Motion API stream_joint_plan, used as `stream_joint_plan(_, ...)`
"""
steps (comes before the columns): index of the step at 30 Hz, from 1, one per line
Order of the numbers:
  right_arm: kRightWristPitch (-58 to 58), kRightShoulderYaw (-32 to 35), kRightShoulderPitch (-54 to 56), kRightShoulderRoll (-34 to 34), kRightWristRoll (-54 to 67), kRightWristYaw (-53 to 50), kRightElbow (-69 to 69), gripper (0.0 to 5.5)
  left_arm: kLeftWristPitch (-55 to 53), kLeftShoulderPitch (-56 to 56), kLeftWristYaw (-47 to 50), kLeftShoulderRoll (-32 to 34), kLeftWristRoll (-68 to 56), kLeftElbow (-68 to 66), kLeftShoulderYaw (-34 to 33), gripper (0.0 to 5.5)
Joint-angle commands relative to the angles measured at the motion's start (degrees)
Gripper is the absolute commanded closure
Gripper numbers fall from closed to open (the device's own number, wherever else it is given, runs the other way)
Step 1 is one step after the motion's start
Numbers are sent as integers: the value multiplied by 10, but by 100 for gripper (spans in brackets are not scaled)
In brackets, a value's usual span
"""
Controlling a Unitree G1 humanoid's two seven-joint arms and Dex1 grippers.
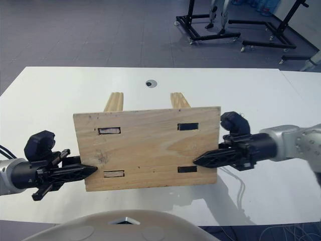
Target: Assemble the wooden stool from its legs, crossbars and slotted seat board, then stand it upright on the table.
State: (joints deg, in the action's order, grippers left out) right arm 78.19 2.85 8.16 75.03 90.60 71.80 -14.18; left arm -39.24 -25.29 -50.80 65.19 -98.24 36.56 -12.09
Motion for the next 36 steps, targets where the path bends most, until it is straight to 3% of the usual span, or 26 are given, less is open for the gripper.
stream_joint_plan(1,99,-55,-10,163,220,55,-7,395,-9,-5,63,7,-144,65,-112,419)
stream_joint_plan(7,110,-151,73,178,224,72,58,393,-34,-27,108,-32,-147,40,-140,415)
stream_joint_plan(9,127,-194,125,165,224,60,87,393,-42,-30,114,-43,-147,27,-149,349)
stream_joint_plan(13,141,-280,214,118,224,31,134,414,-63,-12,125,-53,-148,-6,-143,288)
stream_joint_plan(16,119,-300,238,83,224,-12,162,415,-78,-8,131,-53,-147,-22,-149,238)
stream_joint_plan(22,70,-284,255,-11,224,-155,224,416,-81,-2,185,-79,-141,-50,-164,141)
stream_joint_plan(30,51,-195,263,-96,224,-276,286,235,-52,6,193,-154,-66,-38,-199,11)
stream_joint_plan(33,57,-154,254,-103,224,-304,303,201,-46,-23,186,-194,-34,-20,-206,10)
stream_joint_plan(36,96,-128,238,-67,224,-269,314,201,-37,-47,168,-227,6,-4,-211,10)
